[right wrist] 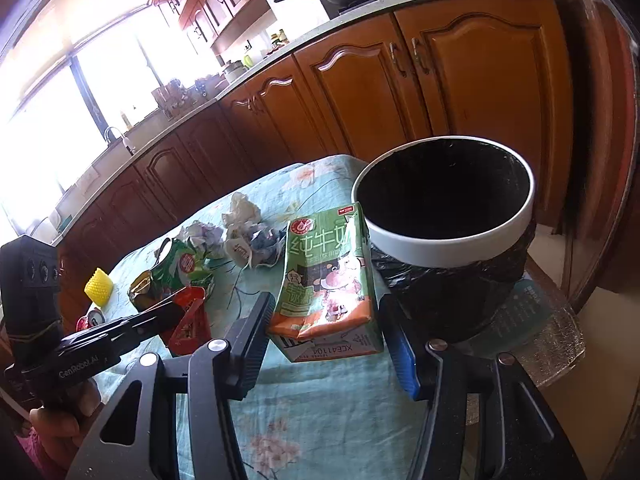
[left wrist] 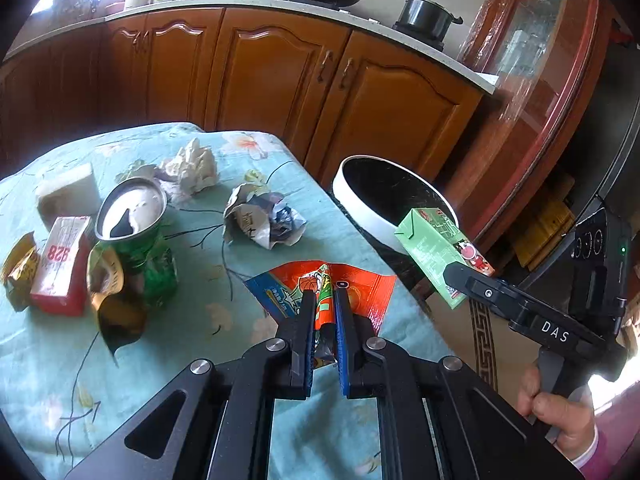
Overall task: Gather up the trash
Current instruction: 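Carry the wrapper and carton over the bin and open both tools to drop them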
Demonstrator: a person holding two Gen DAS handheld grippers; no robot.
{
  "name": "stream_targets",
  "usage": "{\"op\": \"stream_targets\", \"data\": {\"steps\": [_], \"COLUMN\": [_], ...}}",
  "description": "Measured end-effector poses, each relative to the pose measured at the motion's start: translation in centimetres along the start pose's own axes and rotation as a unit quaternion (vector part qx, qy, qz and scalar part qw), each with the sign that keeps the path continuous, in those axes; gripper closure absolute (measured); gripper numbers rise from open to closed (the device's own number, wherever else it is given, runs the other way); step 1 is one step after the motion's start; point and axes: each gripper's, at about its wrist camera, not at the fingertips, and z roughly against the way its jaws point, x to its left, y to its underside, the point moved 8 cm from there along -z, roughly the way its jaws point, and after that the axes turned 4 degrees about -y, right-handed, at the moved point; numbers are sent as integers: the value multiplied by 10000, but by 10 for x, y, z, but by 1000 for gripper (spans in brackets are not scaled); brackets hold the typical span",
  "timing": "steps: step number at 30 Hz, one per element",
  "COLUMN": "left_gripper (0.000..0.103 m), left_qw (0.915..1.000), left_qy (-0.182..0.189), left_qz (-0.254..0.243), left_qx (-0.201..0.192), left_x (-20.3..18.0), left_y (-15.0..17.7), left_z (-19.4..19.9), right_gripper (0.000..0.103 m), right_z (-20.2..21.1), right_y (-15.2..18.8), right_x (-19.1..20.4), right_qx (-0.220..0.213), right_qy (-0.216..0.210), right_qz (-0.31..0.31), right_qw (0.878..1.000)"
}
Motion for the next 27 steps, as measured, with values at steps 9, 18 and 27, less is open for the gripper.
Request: {"op": "stream_targets", "data": {"steps": [9,18,27], "left_gripper": [95,95,95], "left_qw": [9995,9985,9983], "left_qy": [135,212,113], "left_qz": [-283,-489,-559], "left_qx": [-105,-133,74], "left_x": [-33,-59,-71], "left_y": [-39,-76,-95], "left_z": [-47,-103,-157], "right_gripper": [48,48,48], "right_z": [8,3,-12], "right_y": [-33,-65,-83], "right_x": [-44,-78,-100], "right_qx": [-270,-385,-256], "right_qy": [273,537,738], "right_qz": [-233,-222,-137], "right_qw": [9990,9976,9969]}}
